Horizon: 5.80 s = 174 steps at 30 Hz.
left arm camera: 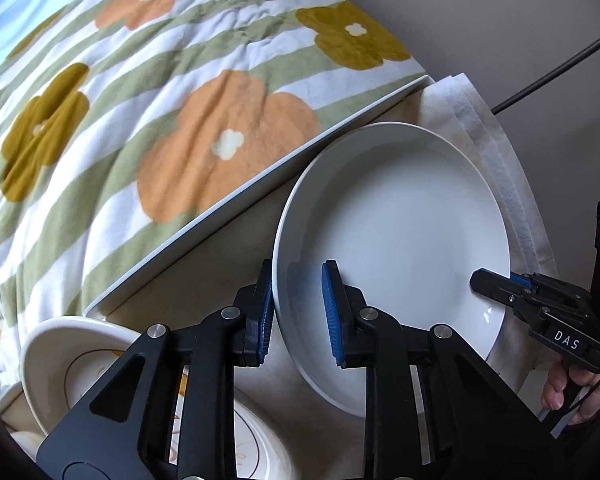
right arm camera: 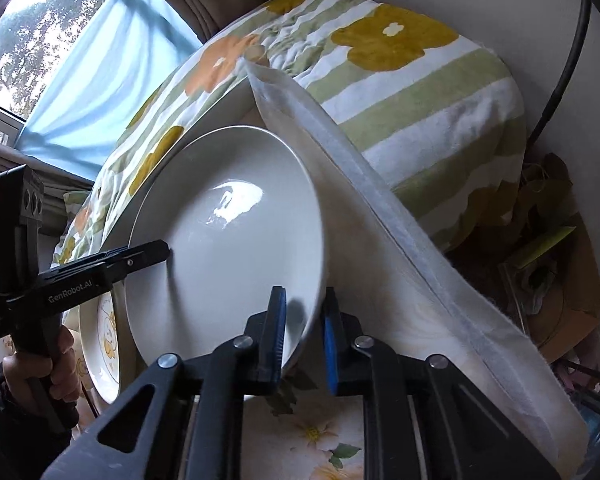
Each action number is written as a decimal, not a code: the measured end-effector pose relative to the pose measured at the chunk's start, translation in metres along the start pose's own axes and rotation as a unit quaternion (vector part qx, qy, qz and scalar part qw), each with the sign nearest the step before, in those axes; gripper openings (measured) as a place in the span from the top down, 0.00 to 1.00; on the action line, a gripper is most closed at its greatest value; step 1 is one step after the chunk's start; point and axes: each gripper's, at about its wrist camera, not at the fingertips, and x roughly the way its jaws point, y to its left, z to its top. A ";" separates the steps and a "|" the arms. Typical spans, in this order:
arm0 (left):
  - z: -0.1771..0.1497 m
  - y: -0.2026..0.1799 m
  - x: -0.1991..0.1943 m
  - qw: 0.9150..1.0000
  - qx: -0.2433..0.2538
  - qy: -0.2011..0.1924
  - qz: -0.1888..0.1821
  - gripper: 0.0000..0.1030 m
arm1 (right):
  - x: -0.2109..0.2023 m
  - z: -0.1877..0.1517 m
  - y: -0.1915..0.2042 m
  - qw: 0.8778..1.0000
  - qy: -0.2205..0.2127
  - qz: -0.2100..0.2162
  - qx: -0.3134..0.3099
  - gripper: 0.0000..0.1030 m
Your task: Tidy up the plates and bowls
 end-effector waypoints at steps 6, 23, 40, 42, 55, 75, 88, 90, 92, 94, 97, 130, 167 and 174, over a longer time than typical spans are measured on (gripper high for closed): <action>-0.004 -0.010 -0.019 1.000 0.004 -0.019 0.005 0.80 | -0.015 0.001 0.002 1.000 -0.013 0.000 -0.009 0.85; -0.128 -0.041 -0.170 0.975 -0.146 -0.151 0.078 0.80 | -0.116 -0.014 0.064 0.974 -0.022 0.083 -0.210 0.85; -0.377 -0.006 -0.211 0.905 -0.363 -0.166 0.148 0.80 | -0.068 -0.147 0.160 0.898 0.100 0.166 -0.396 0.85; -0.392 0.004 -0.201 0.901 -0.378 -0.159 0.141 0.80 | -0.057 -0.164 0.166 0.894 0.109 0.161 -0.404 0.85; -0.423 0.030 -0.151 0.910 -0.370 -0.127 0.137 0.80 | -0.016 -0.207 0.178 0.888 0.107 0.098 -0.436 0.85; -0.405 0.018 -0.133 0.914 -0.300 -0.096 0.254 0.80 | -0.012 -0.229 0.183 0.876 0.075 0.042 -0.475 0.85; -0.401 0.008 -0.135 0.903 -0.259 -0.076 0.333 0.80 | -0.006 -0.243 0.195 0.864 0.059 0.005 -0.500 0.85; -0.400 0.006 -0.136 0.901 -0.254 -0.075 0.344 0.80 | -0.006 -0.246 0.196 0.861 0.051 -0.002 -0.505 0.85; -0.401 0.004 -0.136 0.899 -0.253 -0.073 0.350 0.80 | -0.005 -0.248 0.198 0.860 0.048 -0.008 -0.508 0.85; -0.402 0.004 -0.135 0.897 -0.254 -0.073 0.353 0.80 | -0.005 -0.249 0.199 0.859 0.046 -0.014 -0.510 0.85; -0.403 0.003 -0.136 0.897 -0.256 -0.073 0.354 0.80 | -0.005 -0.251 0.199 0.856 0.041 -0.021 -0.514 0.85; -0.388 -0.013 -0.162 0.890 -0.274 -0.098 0.352 0.21 | -0.027 -0.213 0.175 0.892 0.055 0.036 -0.446 0.53; -0.215 0.110 -0.081 0.879 -0.457 -0.101 0.092 0.52 | 0.095 0.009 0.206 0.860 0.174 0.087 -0.472 0.52; -0.206 0.108 -0.082 0.882 -0.442 -0.091 0.133 0.75 | 0.109 0.011 0.214 0.856 0.180 0.100 -0.474 0.84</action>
